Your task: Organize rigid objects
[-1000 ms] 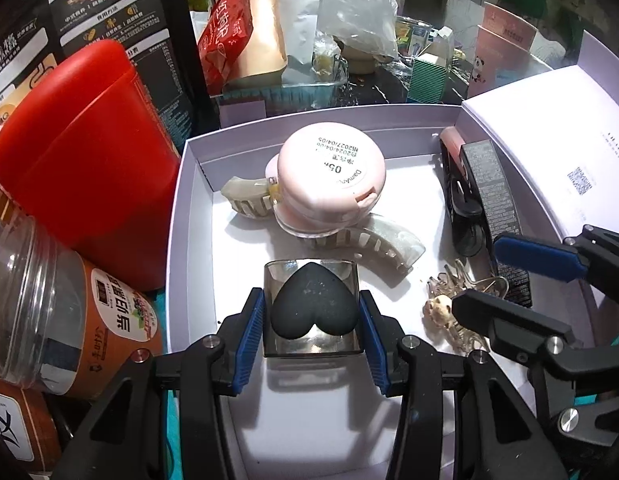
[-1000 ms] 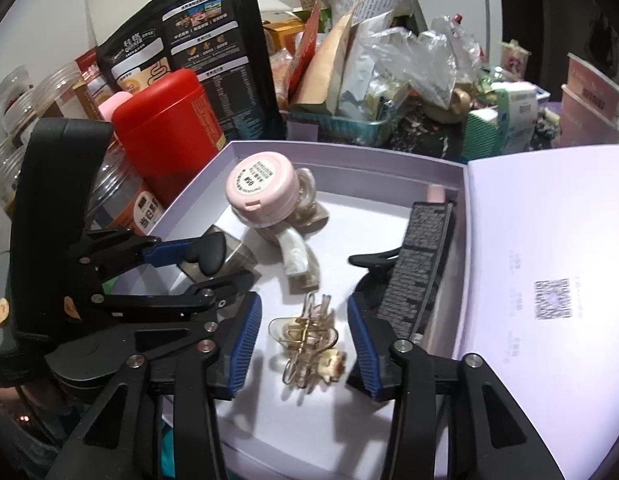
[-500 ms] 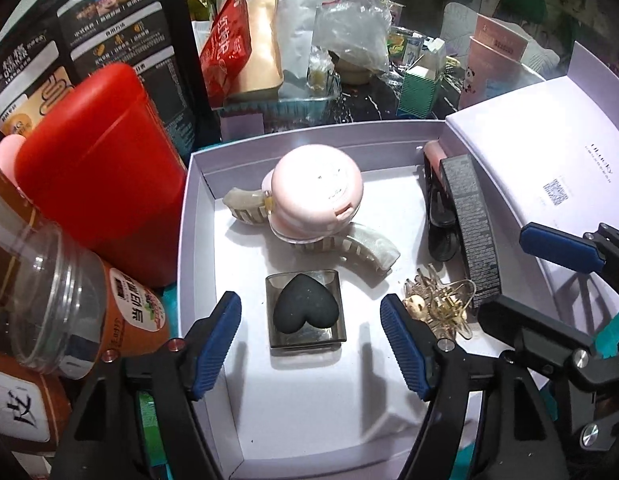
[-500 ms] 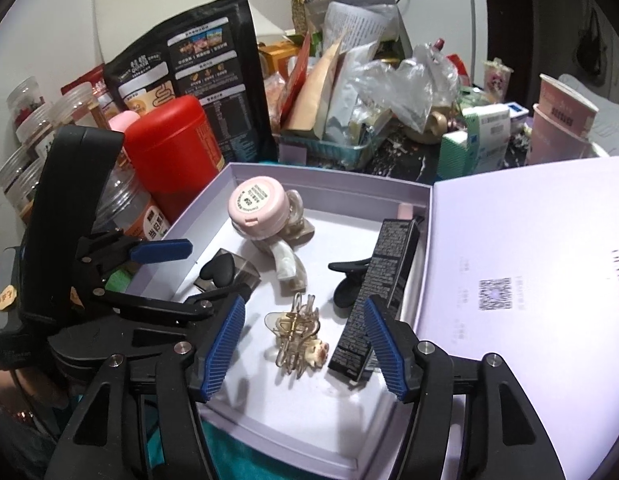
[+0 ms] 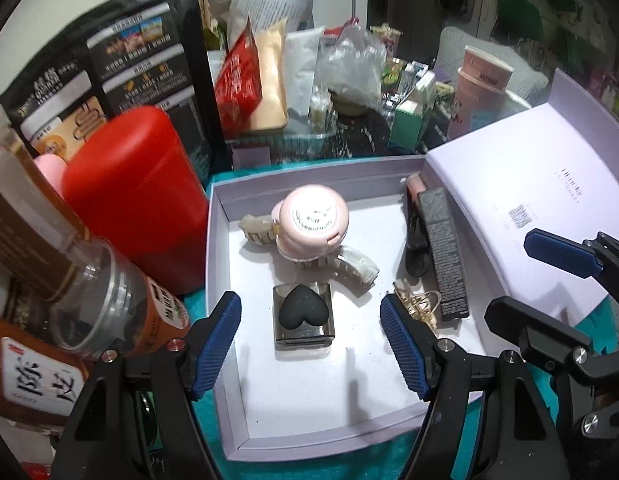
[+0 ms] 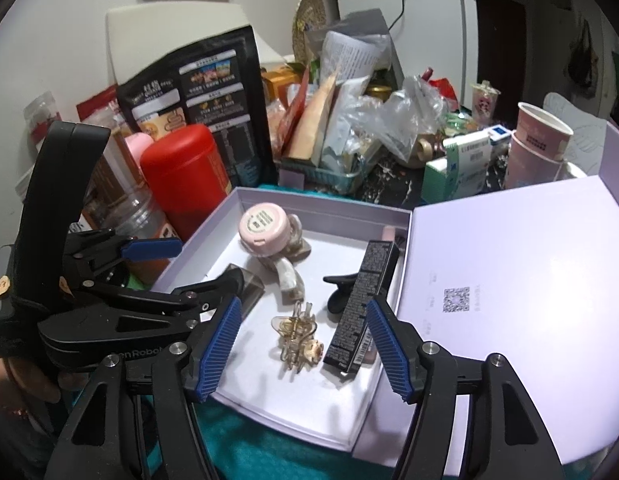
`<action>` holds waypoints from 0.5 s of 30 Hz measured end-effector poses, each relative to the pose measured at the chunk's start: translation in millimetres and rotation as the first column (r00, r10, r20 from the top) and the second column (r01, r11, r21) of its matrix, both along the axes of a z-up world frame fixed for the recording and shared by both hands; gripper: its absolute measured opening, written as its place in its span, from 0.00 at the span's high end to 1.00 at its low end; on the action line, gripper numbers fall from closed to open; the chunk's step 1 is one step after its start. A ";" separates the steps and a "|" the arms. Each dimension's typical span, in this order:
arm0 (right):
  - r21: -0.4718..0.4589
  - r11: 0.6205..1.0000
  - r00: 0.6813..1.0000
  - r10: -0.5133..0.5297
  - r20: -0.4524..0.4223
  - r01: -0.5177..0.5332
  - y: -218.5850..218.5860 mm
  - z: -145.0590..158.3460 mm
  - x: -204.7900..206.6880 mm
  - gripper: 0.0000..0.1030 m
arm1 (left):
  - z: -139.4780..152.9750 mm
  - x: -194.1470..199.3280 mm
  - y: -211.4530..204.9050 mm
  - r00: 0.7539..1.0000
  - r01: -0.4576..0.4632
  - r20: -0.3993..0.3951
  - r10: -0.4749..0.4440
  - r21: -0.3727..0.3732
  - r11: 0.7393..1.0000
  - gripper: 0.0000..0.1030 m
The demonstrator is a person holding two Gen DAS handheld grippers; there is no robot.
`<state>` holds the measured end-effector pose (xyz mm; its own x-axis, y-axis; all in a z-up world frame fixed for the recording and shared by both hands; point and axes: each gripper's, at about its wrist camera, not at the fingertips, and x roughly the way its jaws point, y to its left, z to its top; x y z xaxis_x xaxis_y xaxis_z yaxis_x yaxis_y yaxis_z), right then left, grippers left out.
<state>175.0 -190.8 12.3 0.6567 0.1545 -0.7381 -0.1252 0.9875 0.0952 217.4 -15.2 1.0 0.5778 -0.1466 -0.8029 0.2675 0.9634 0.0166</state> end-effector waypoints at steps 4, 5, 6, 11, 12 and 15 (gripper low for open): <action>-0.012 1.000 1.000 -0.004 0.029 0.004 0.9 12.5 -6.8 0.34 | 15.7 -9.1 2.2 0.999 -0.002 0.038 0.003 -0.012 1.000 0.30; -0.013 1.000 0.999 -0.004 0.036 0.005 1.2 15.2 -8.4 0.33 | 18.6 -10.0 2.3 0.999 -0.003 0.045 0.003 -0.015 1.000 0.30; -0.013 1.000 0.999 -0.004 0.041 0.005 1.5 17.3 -9.8 0.32 | 21.7 -11.9 2.8 0.999 -0.002 0.050 0.003 -0.017 1.000 0.30; -0.024 1.000 0.998 0.002 0.064 -0.001 3.1 29.8 -17.5 0.30 | 36.7 -20.0 7.9 0.997 -0.012 0.080 0.014 -0.026 1.000 0.29; -0.026 1.000 0.998 0.000 0.067 0.002 3.2 32.0 -19.3 0.30 | 39.3 -21.1 9.0 0.996 -0.016 0.087 0.018 -0.030 0.999 0.24; -0.030 1.000 0.997 -0.004 0.079 0.007 3.7 39.0 -25.7 0.30 | 48.3 -27.3 13.3 0.993 -0.023 0.115 0.027 -0.040 0.999 0.21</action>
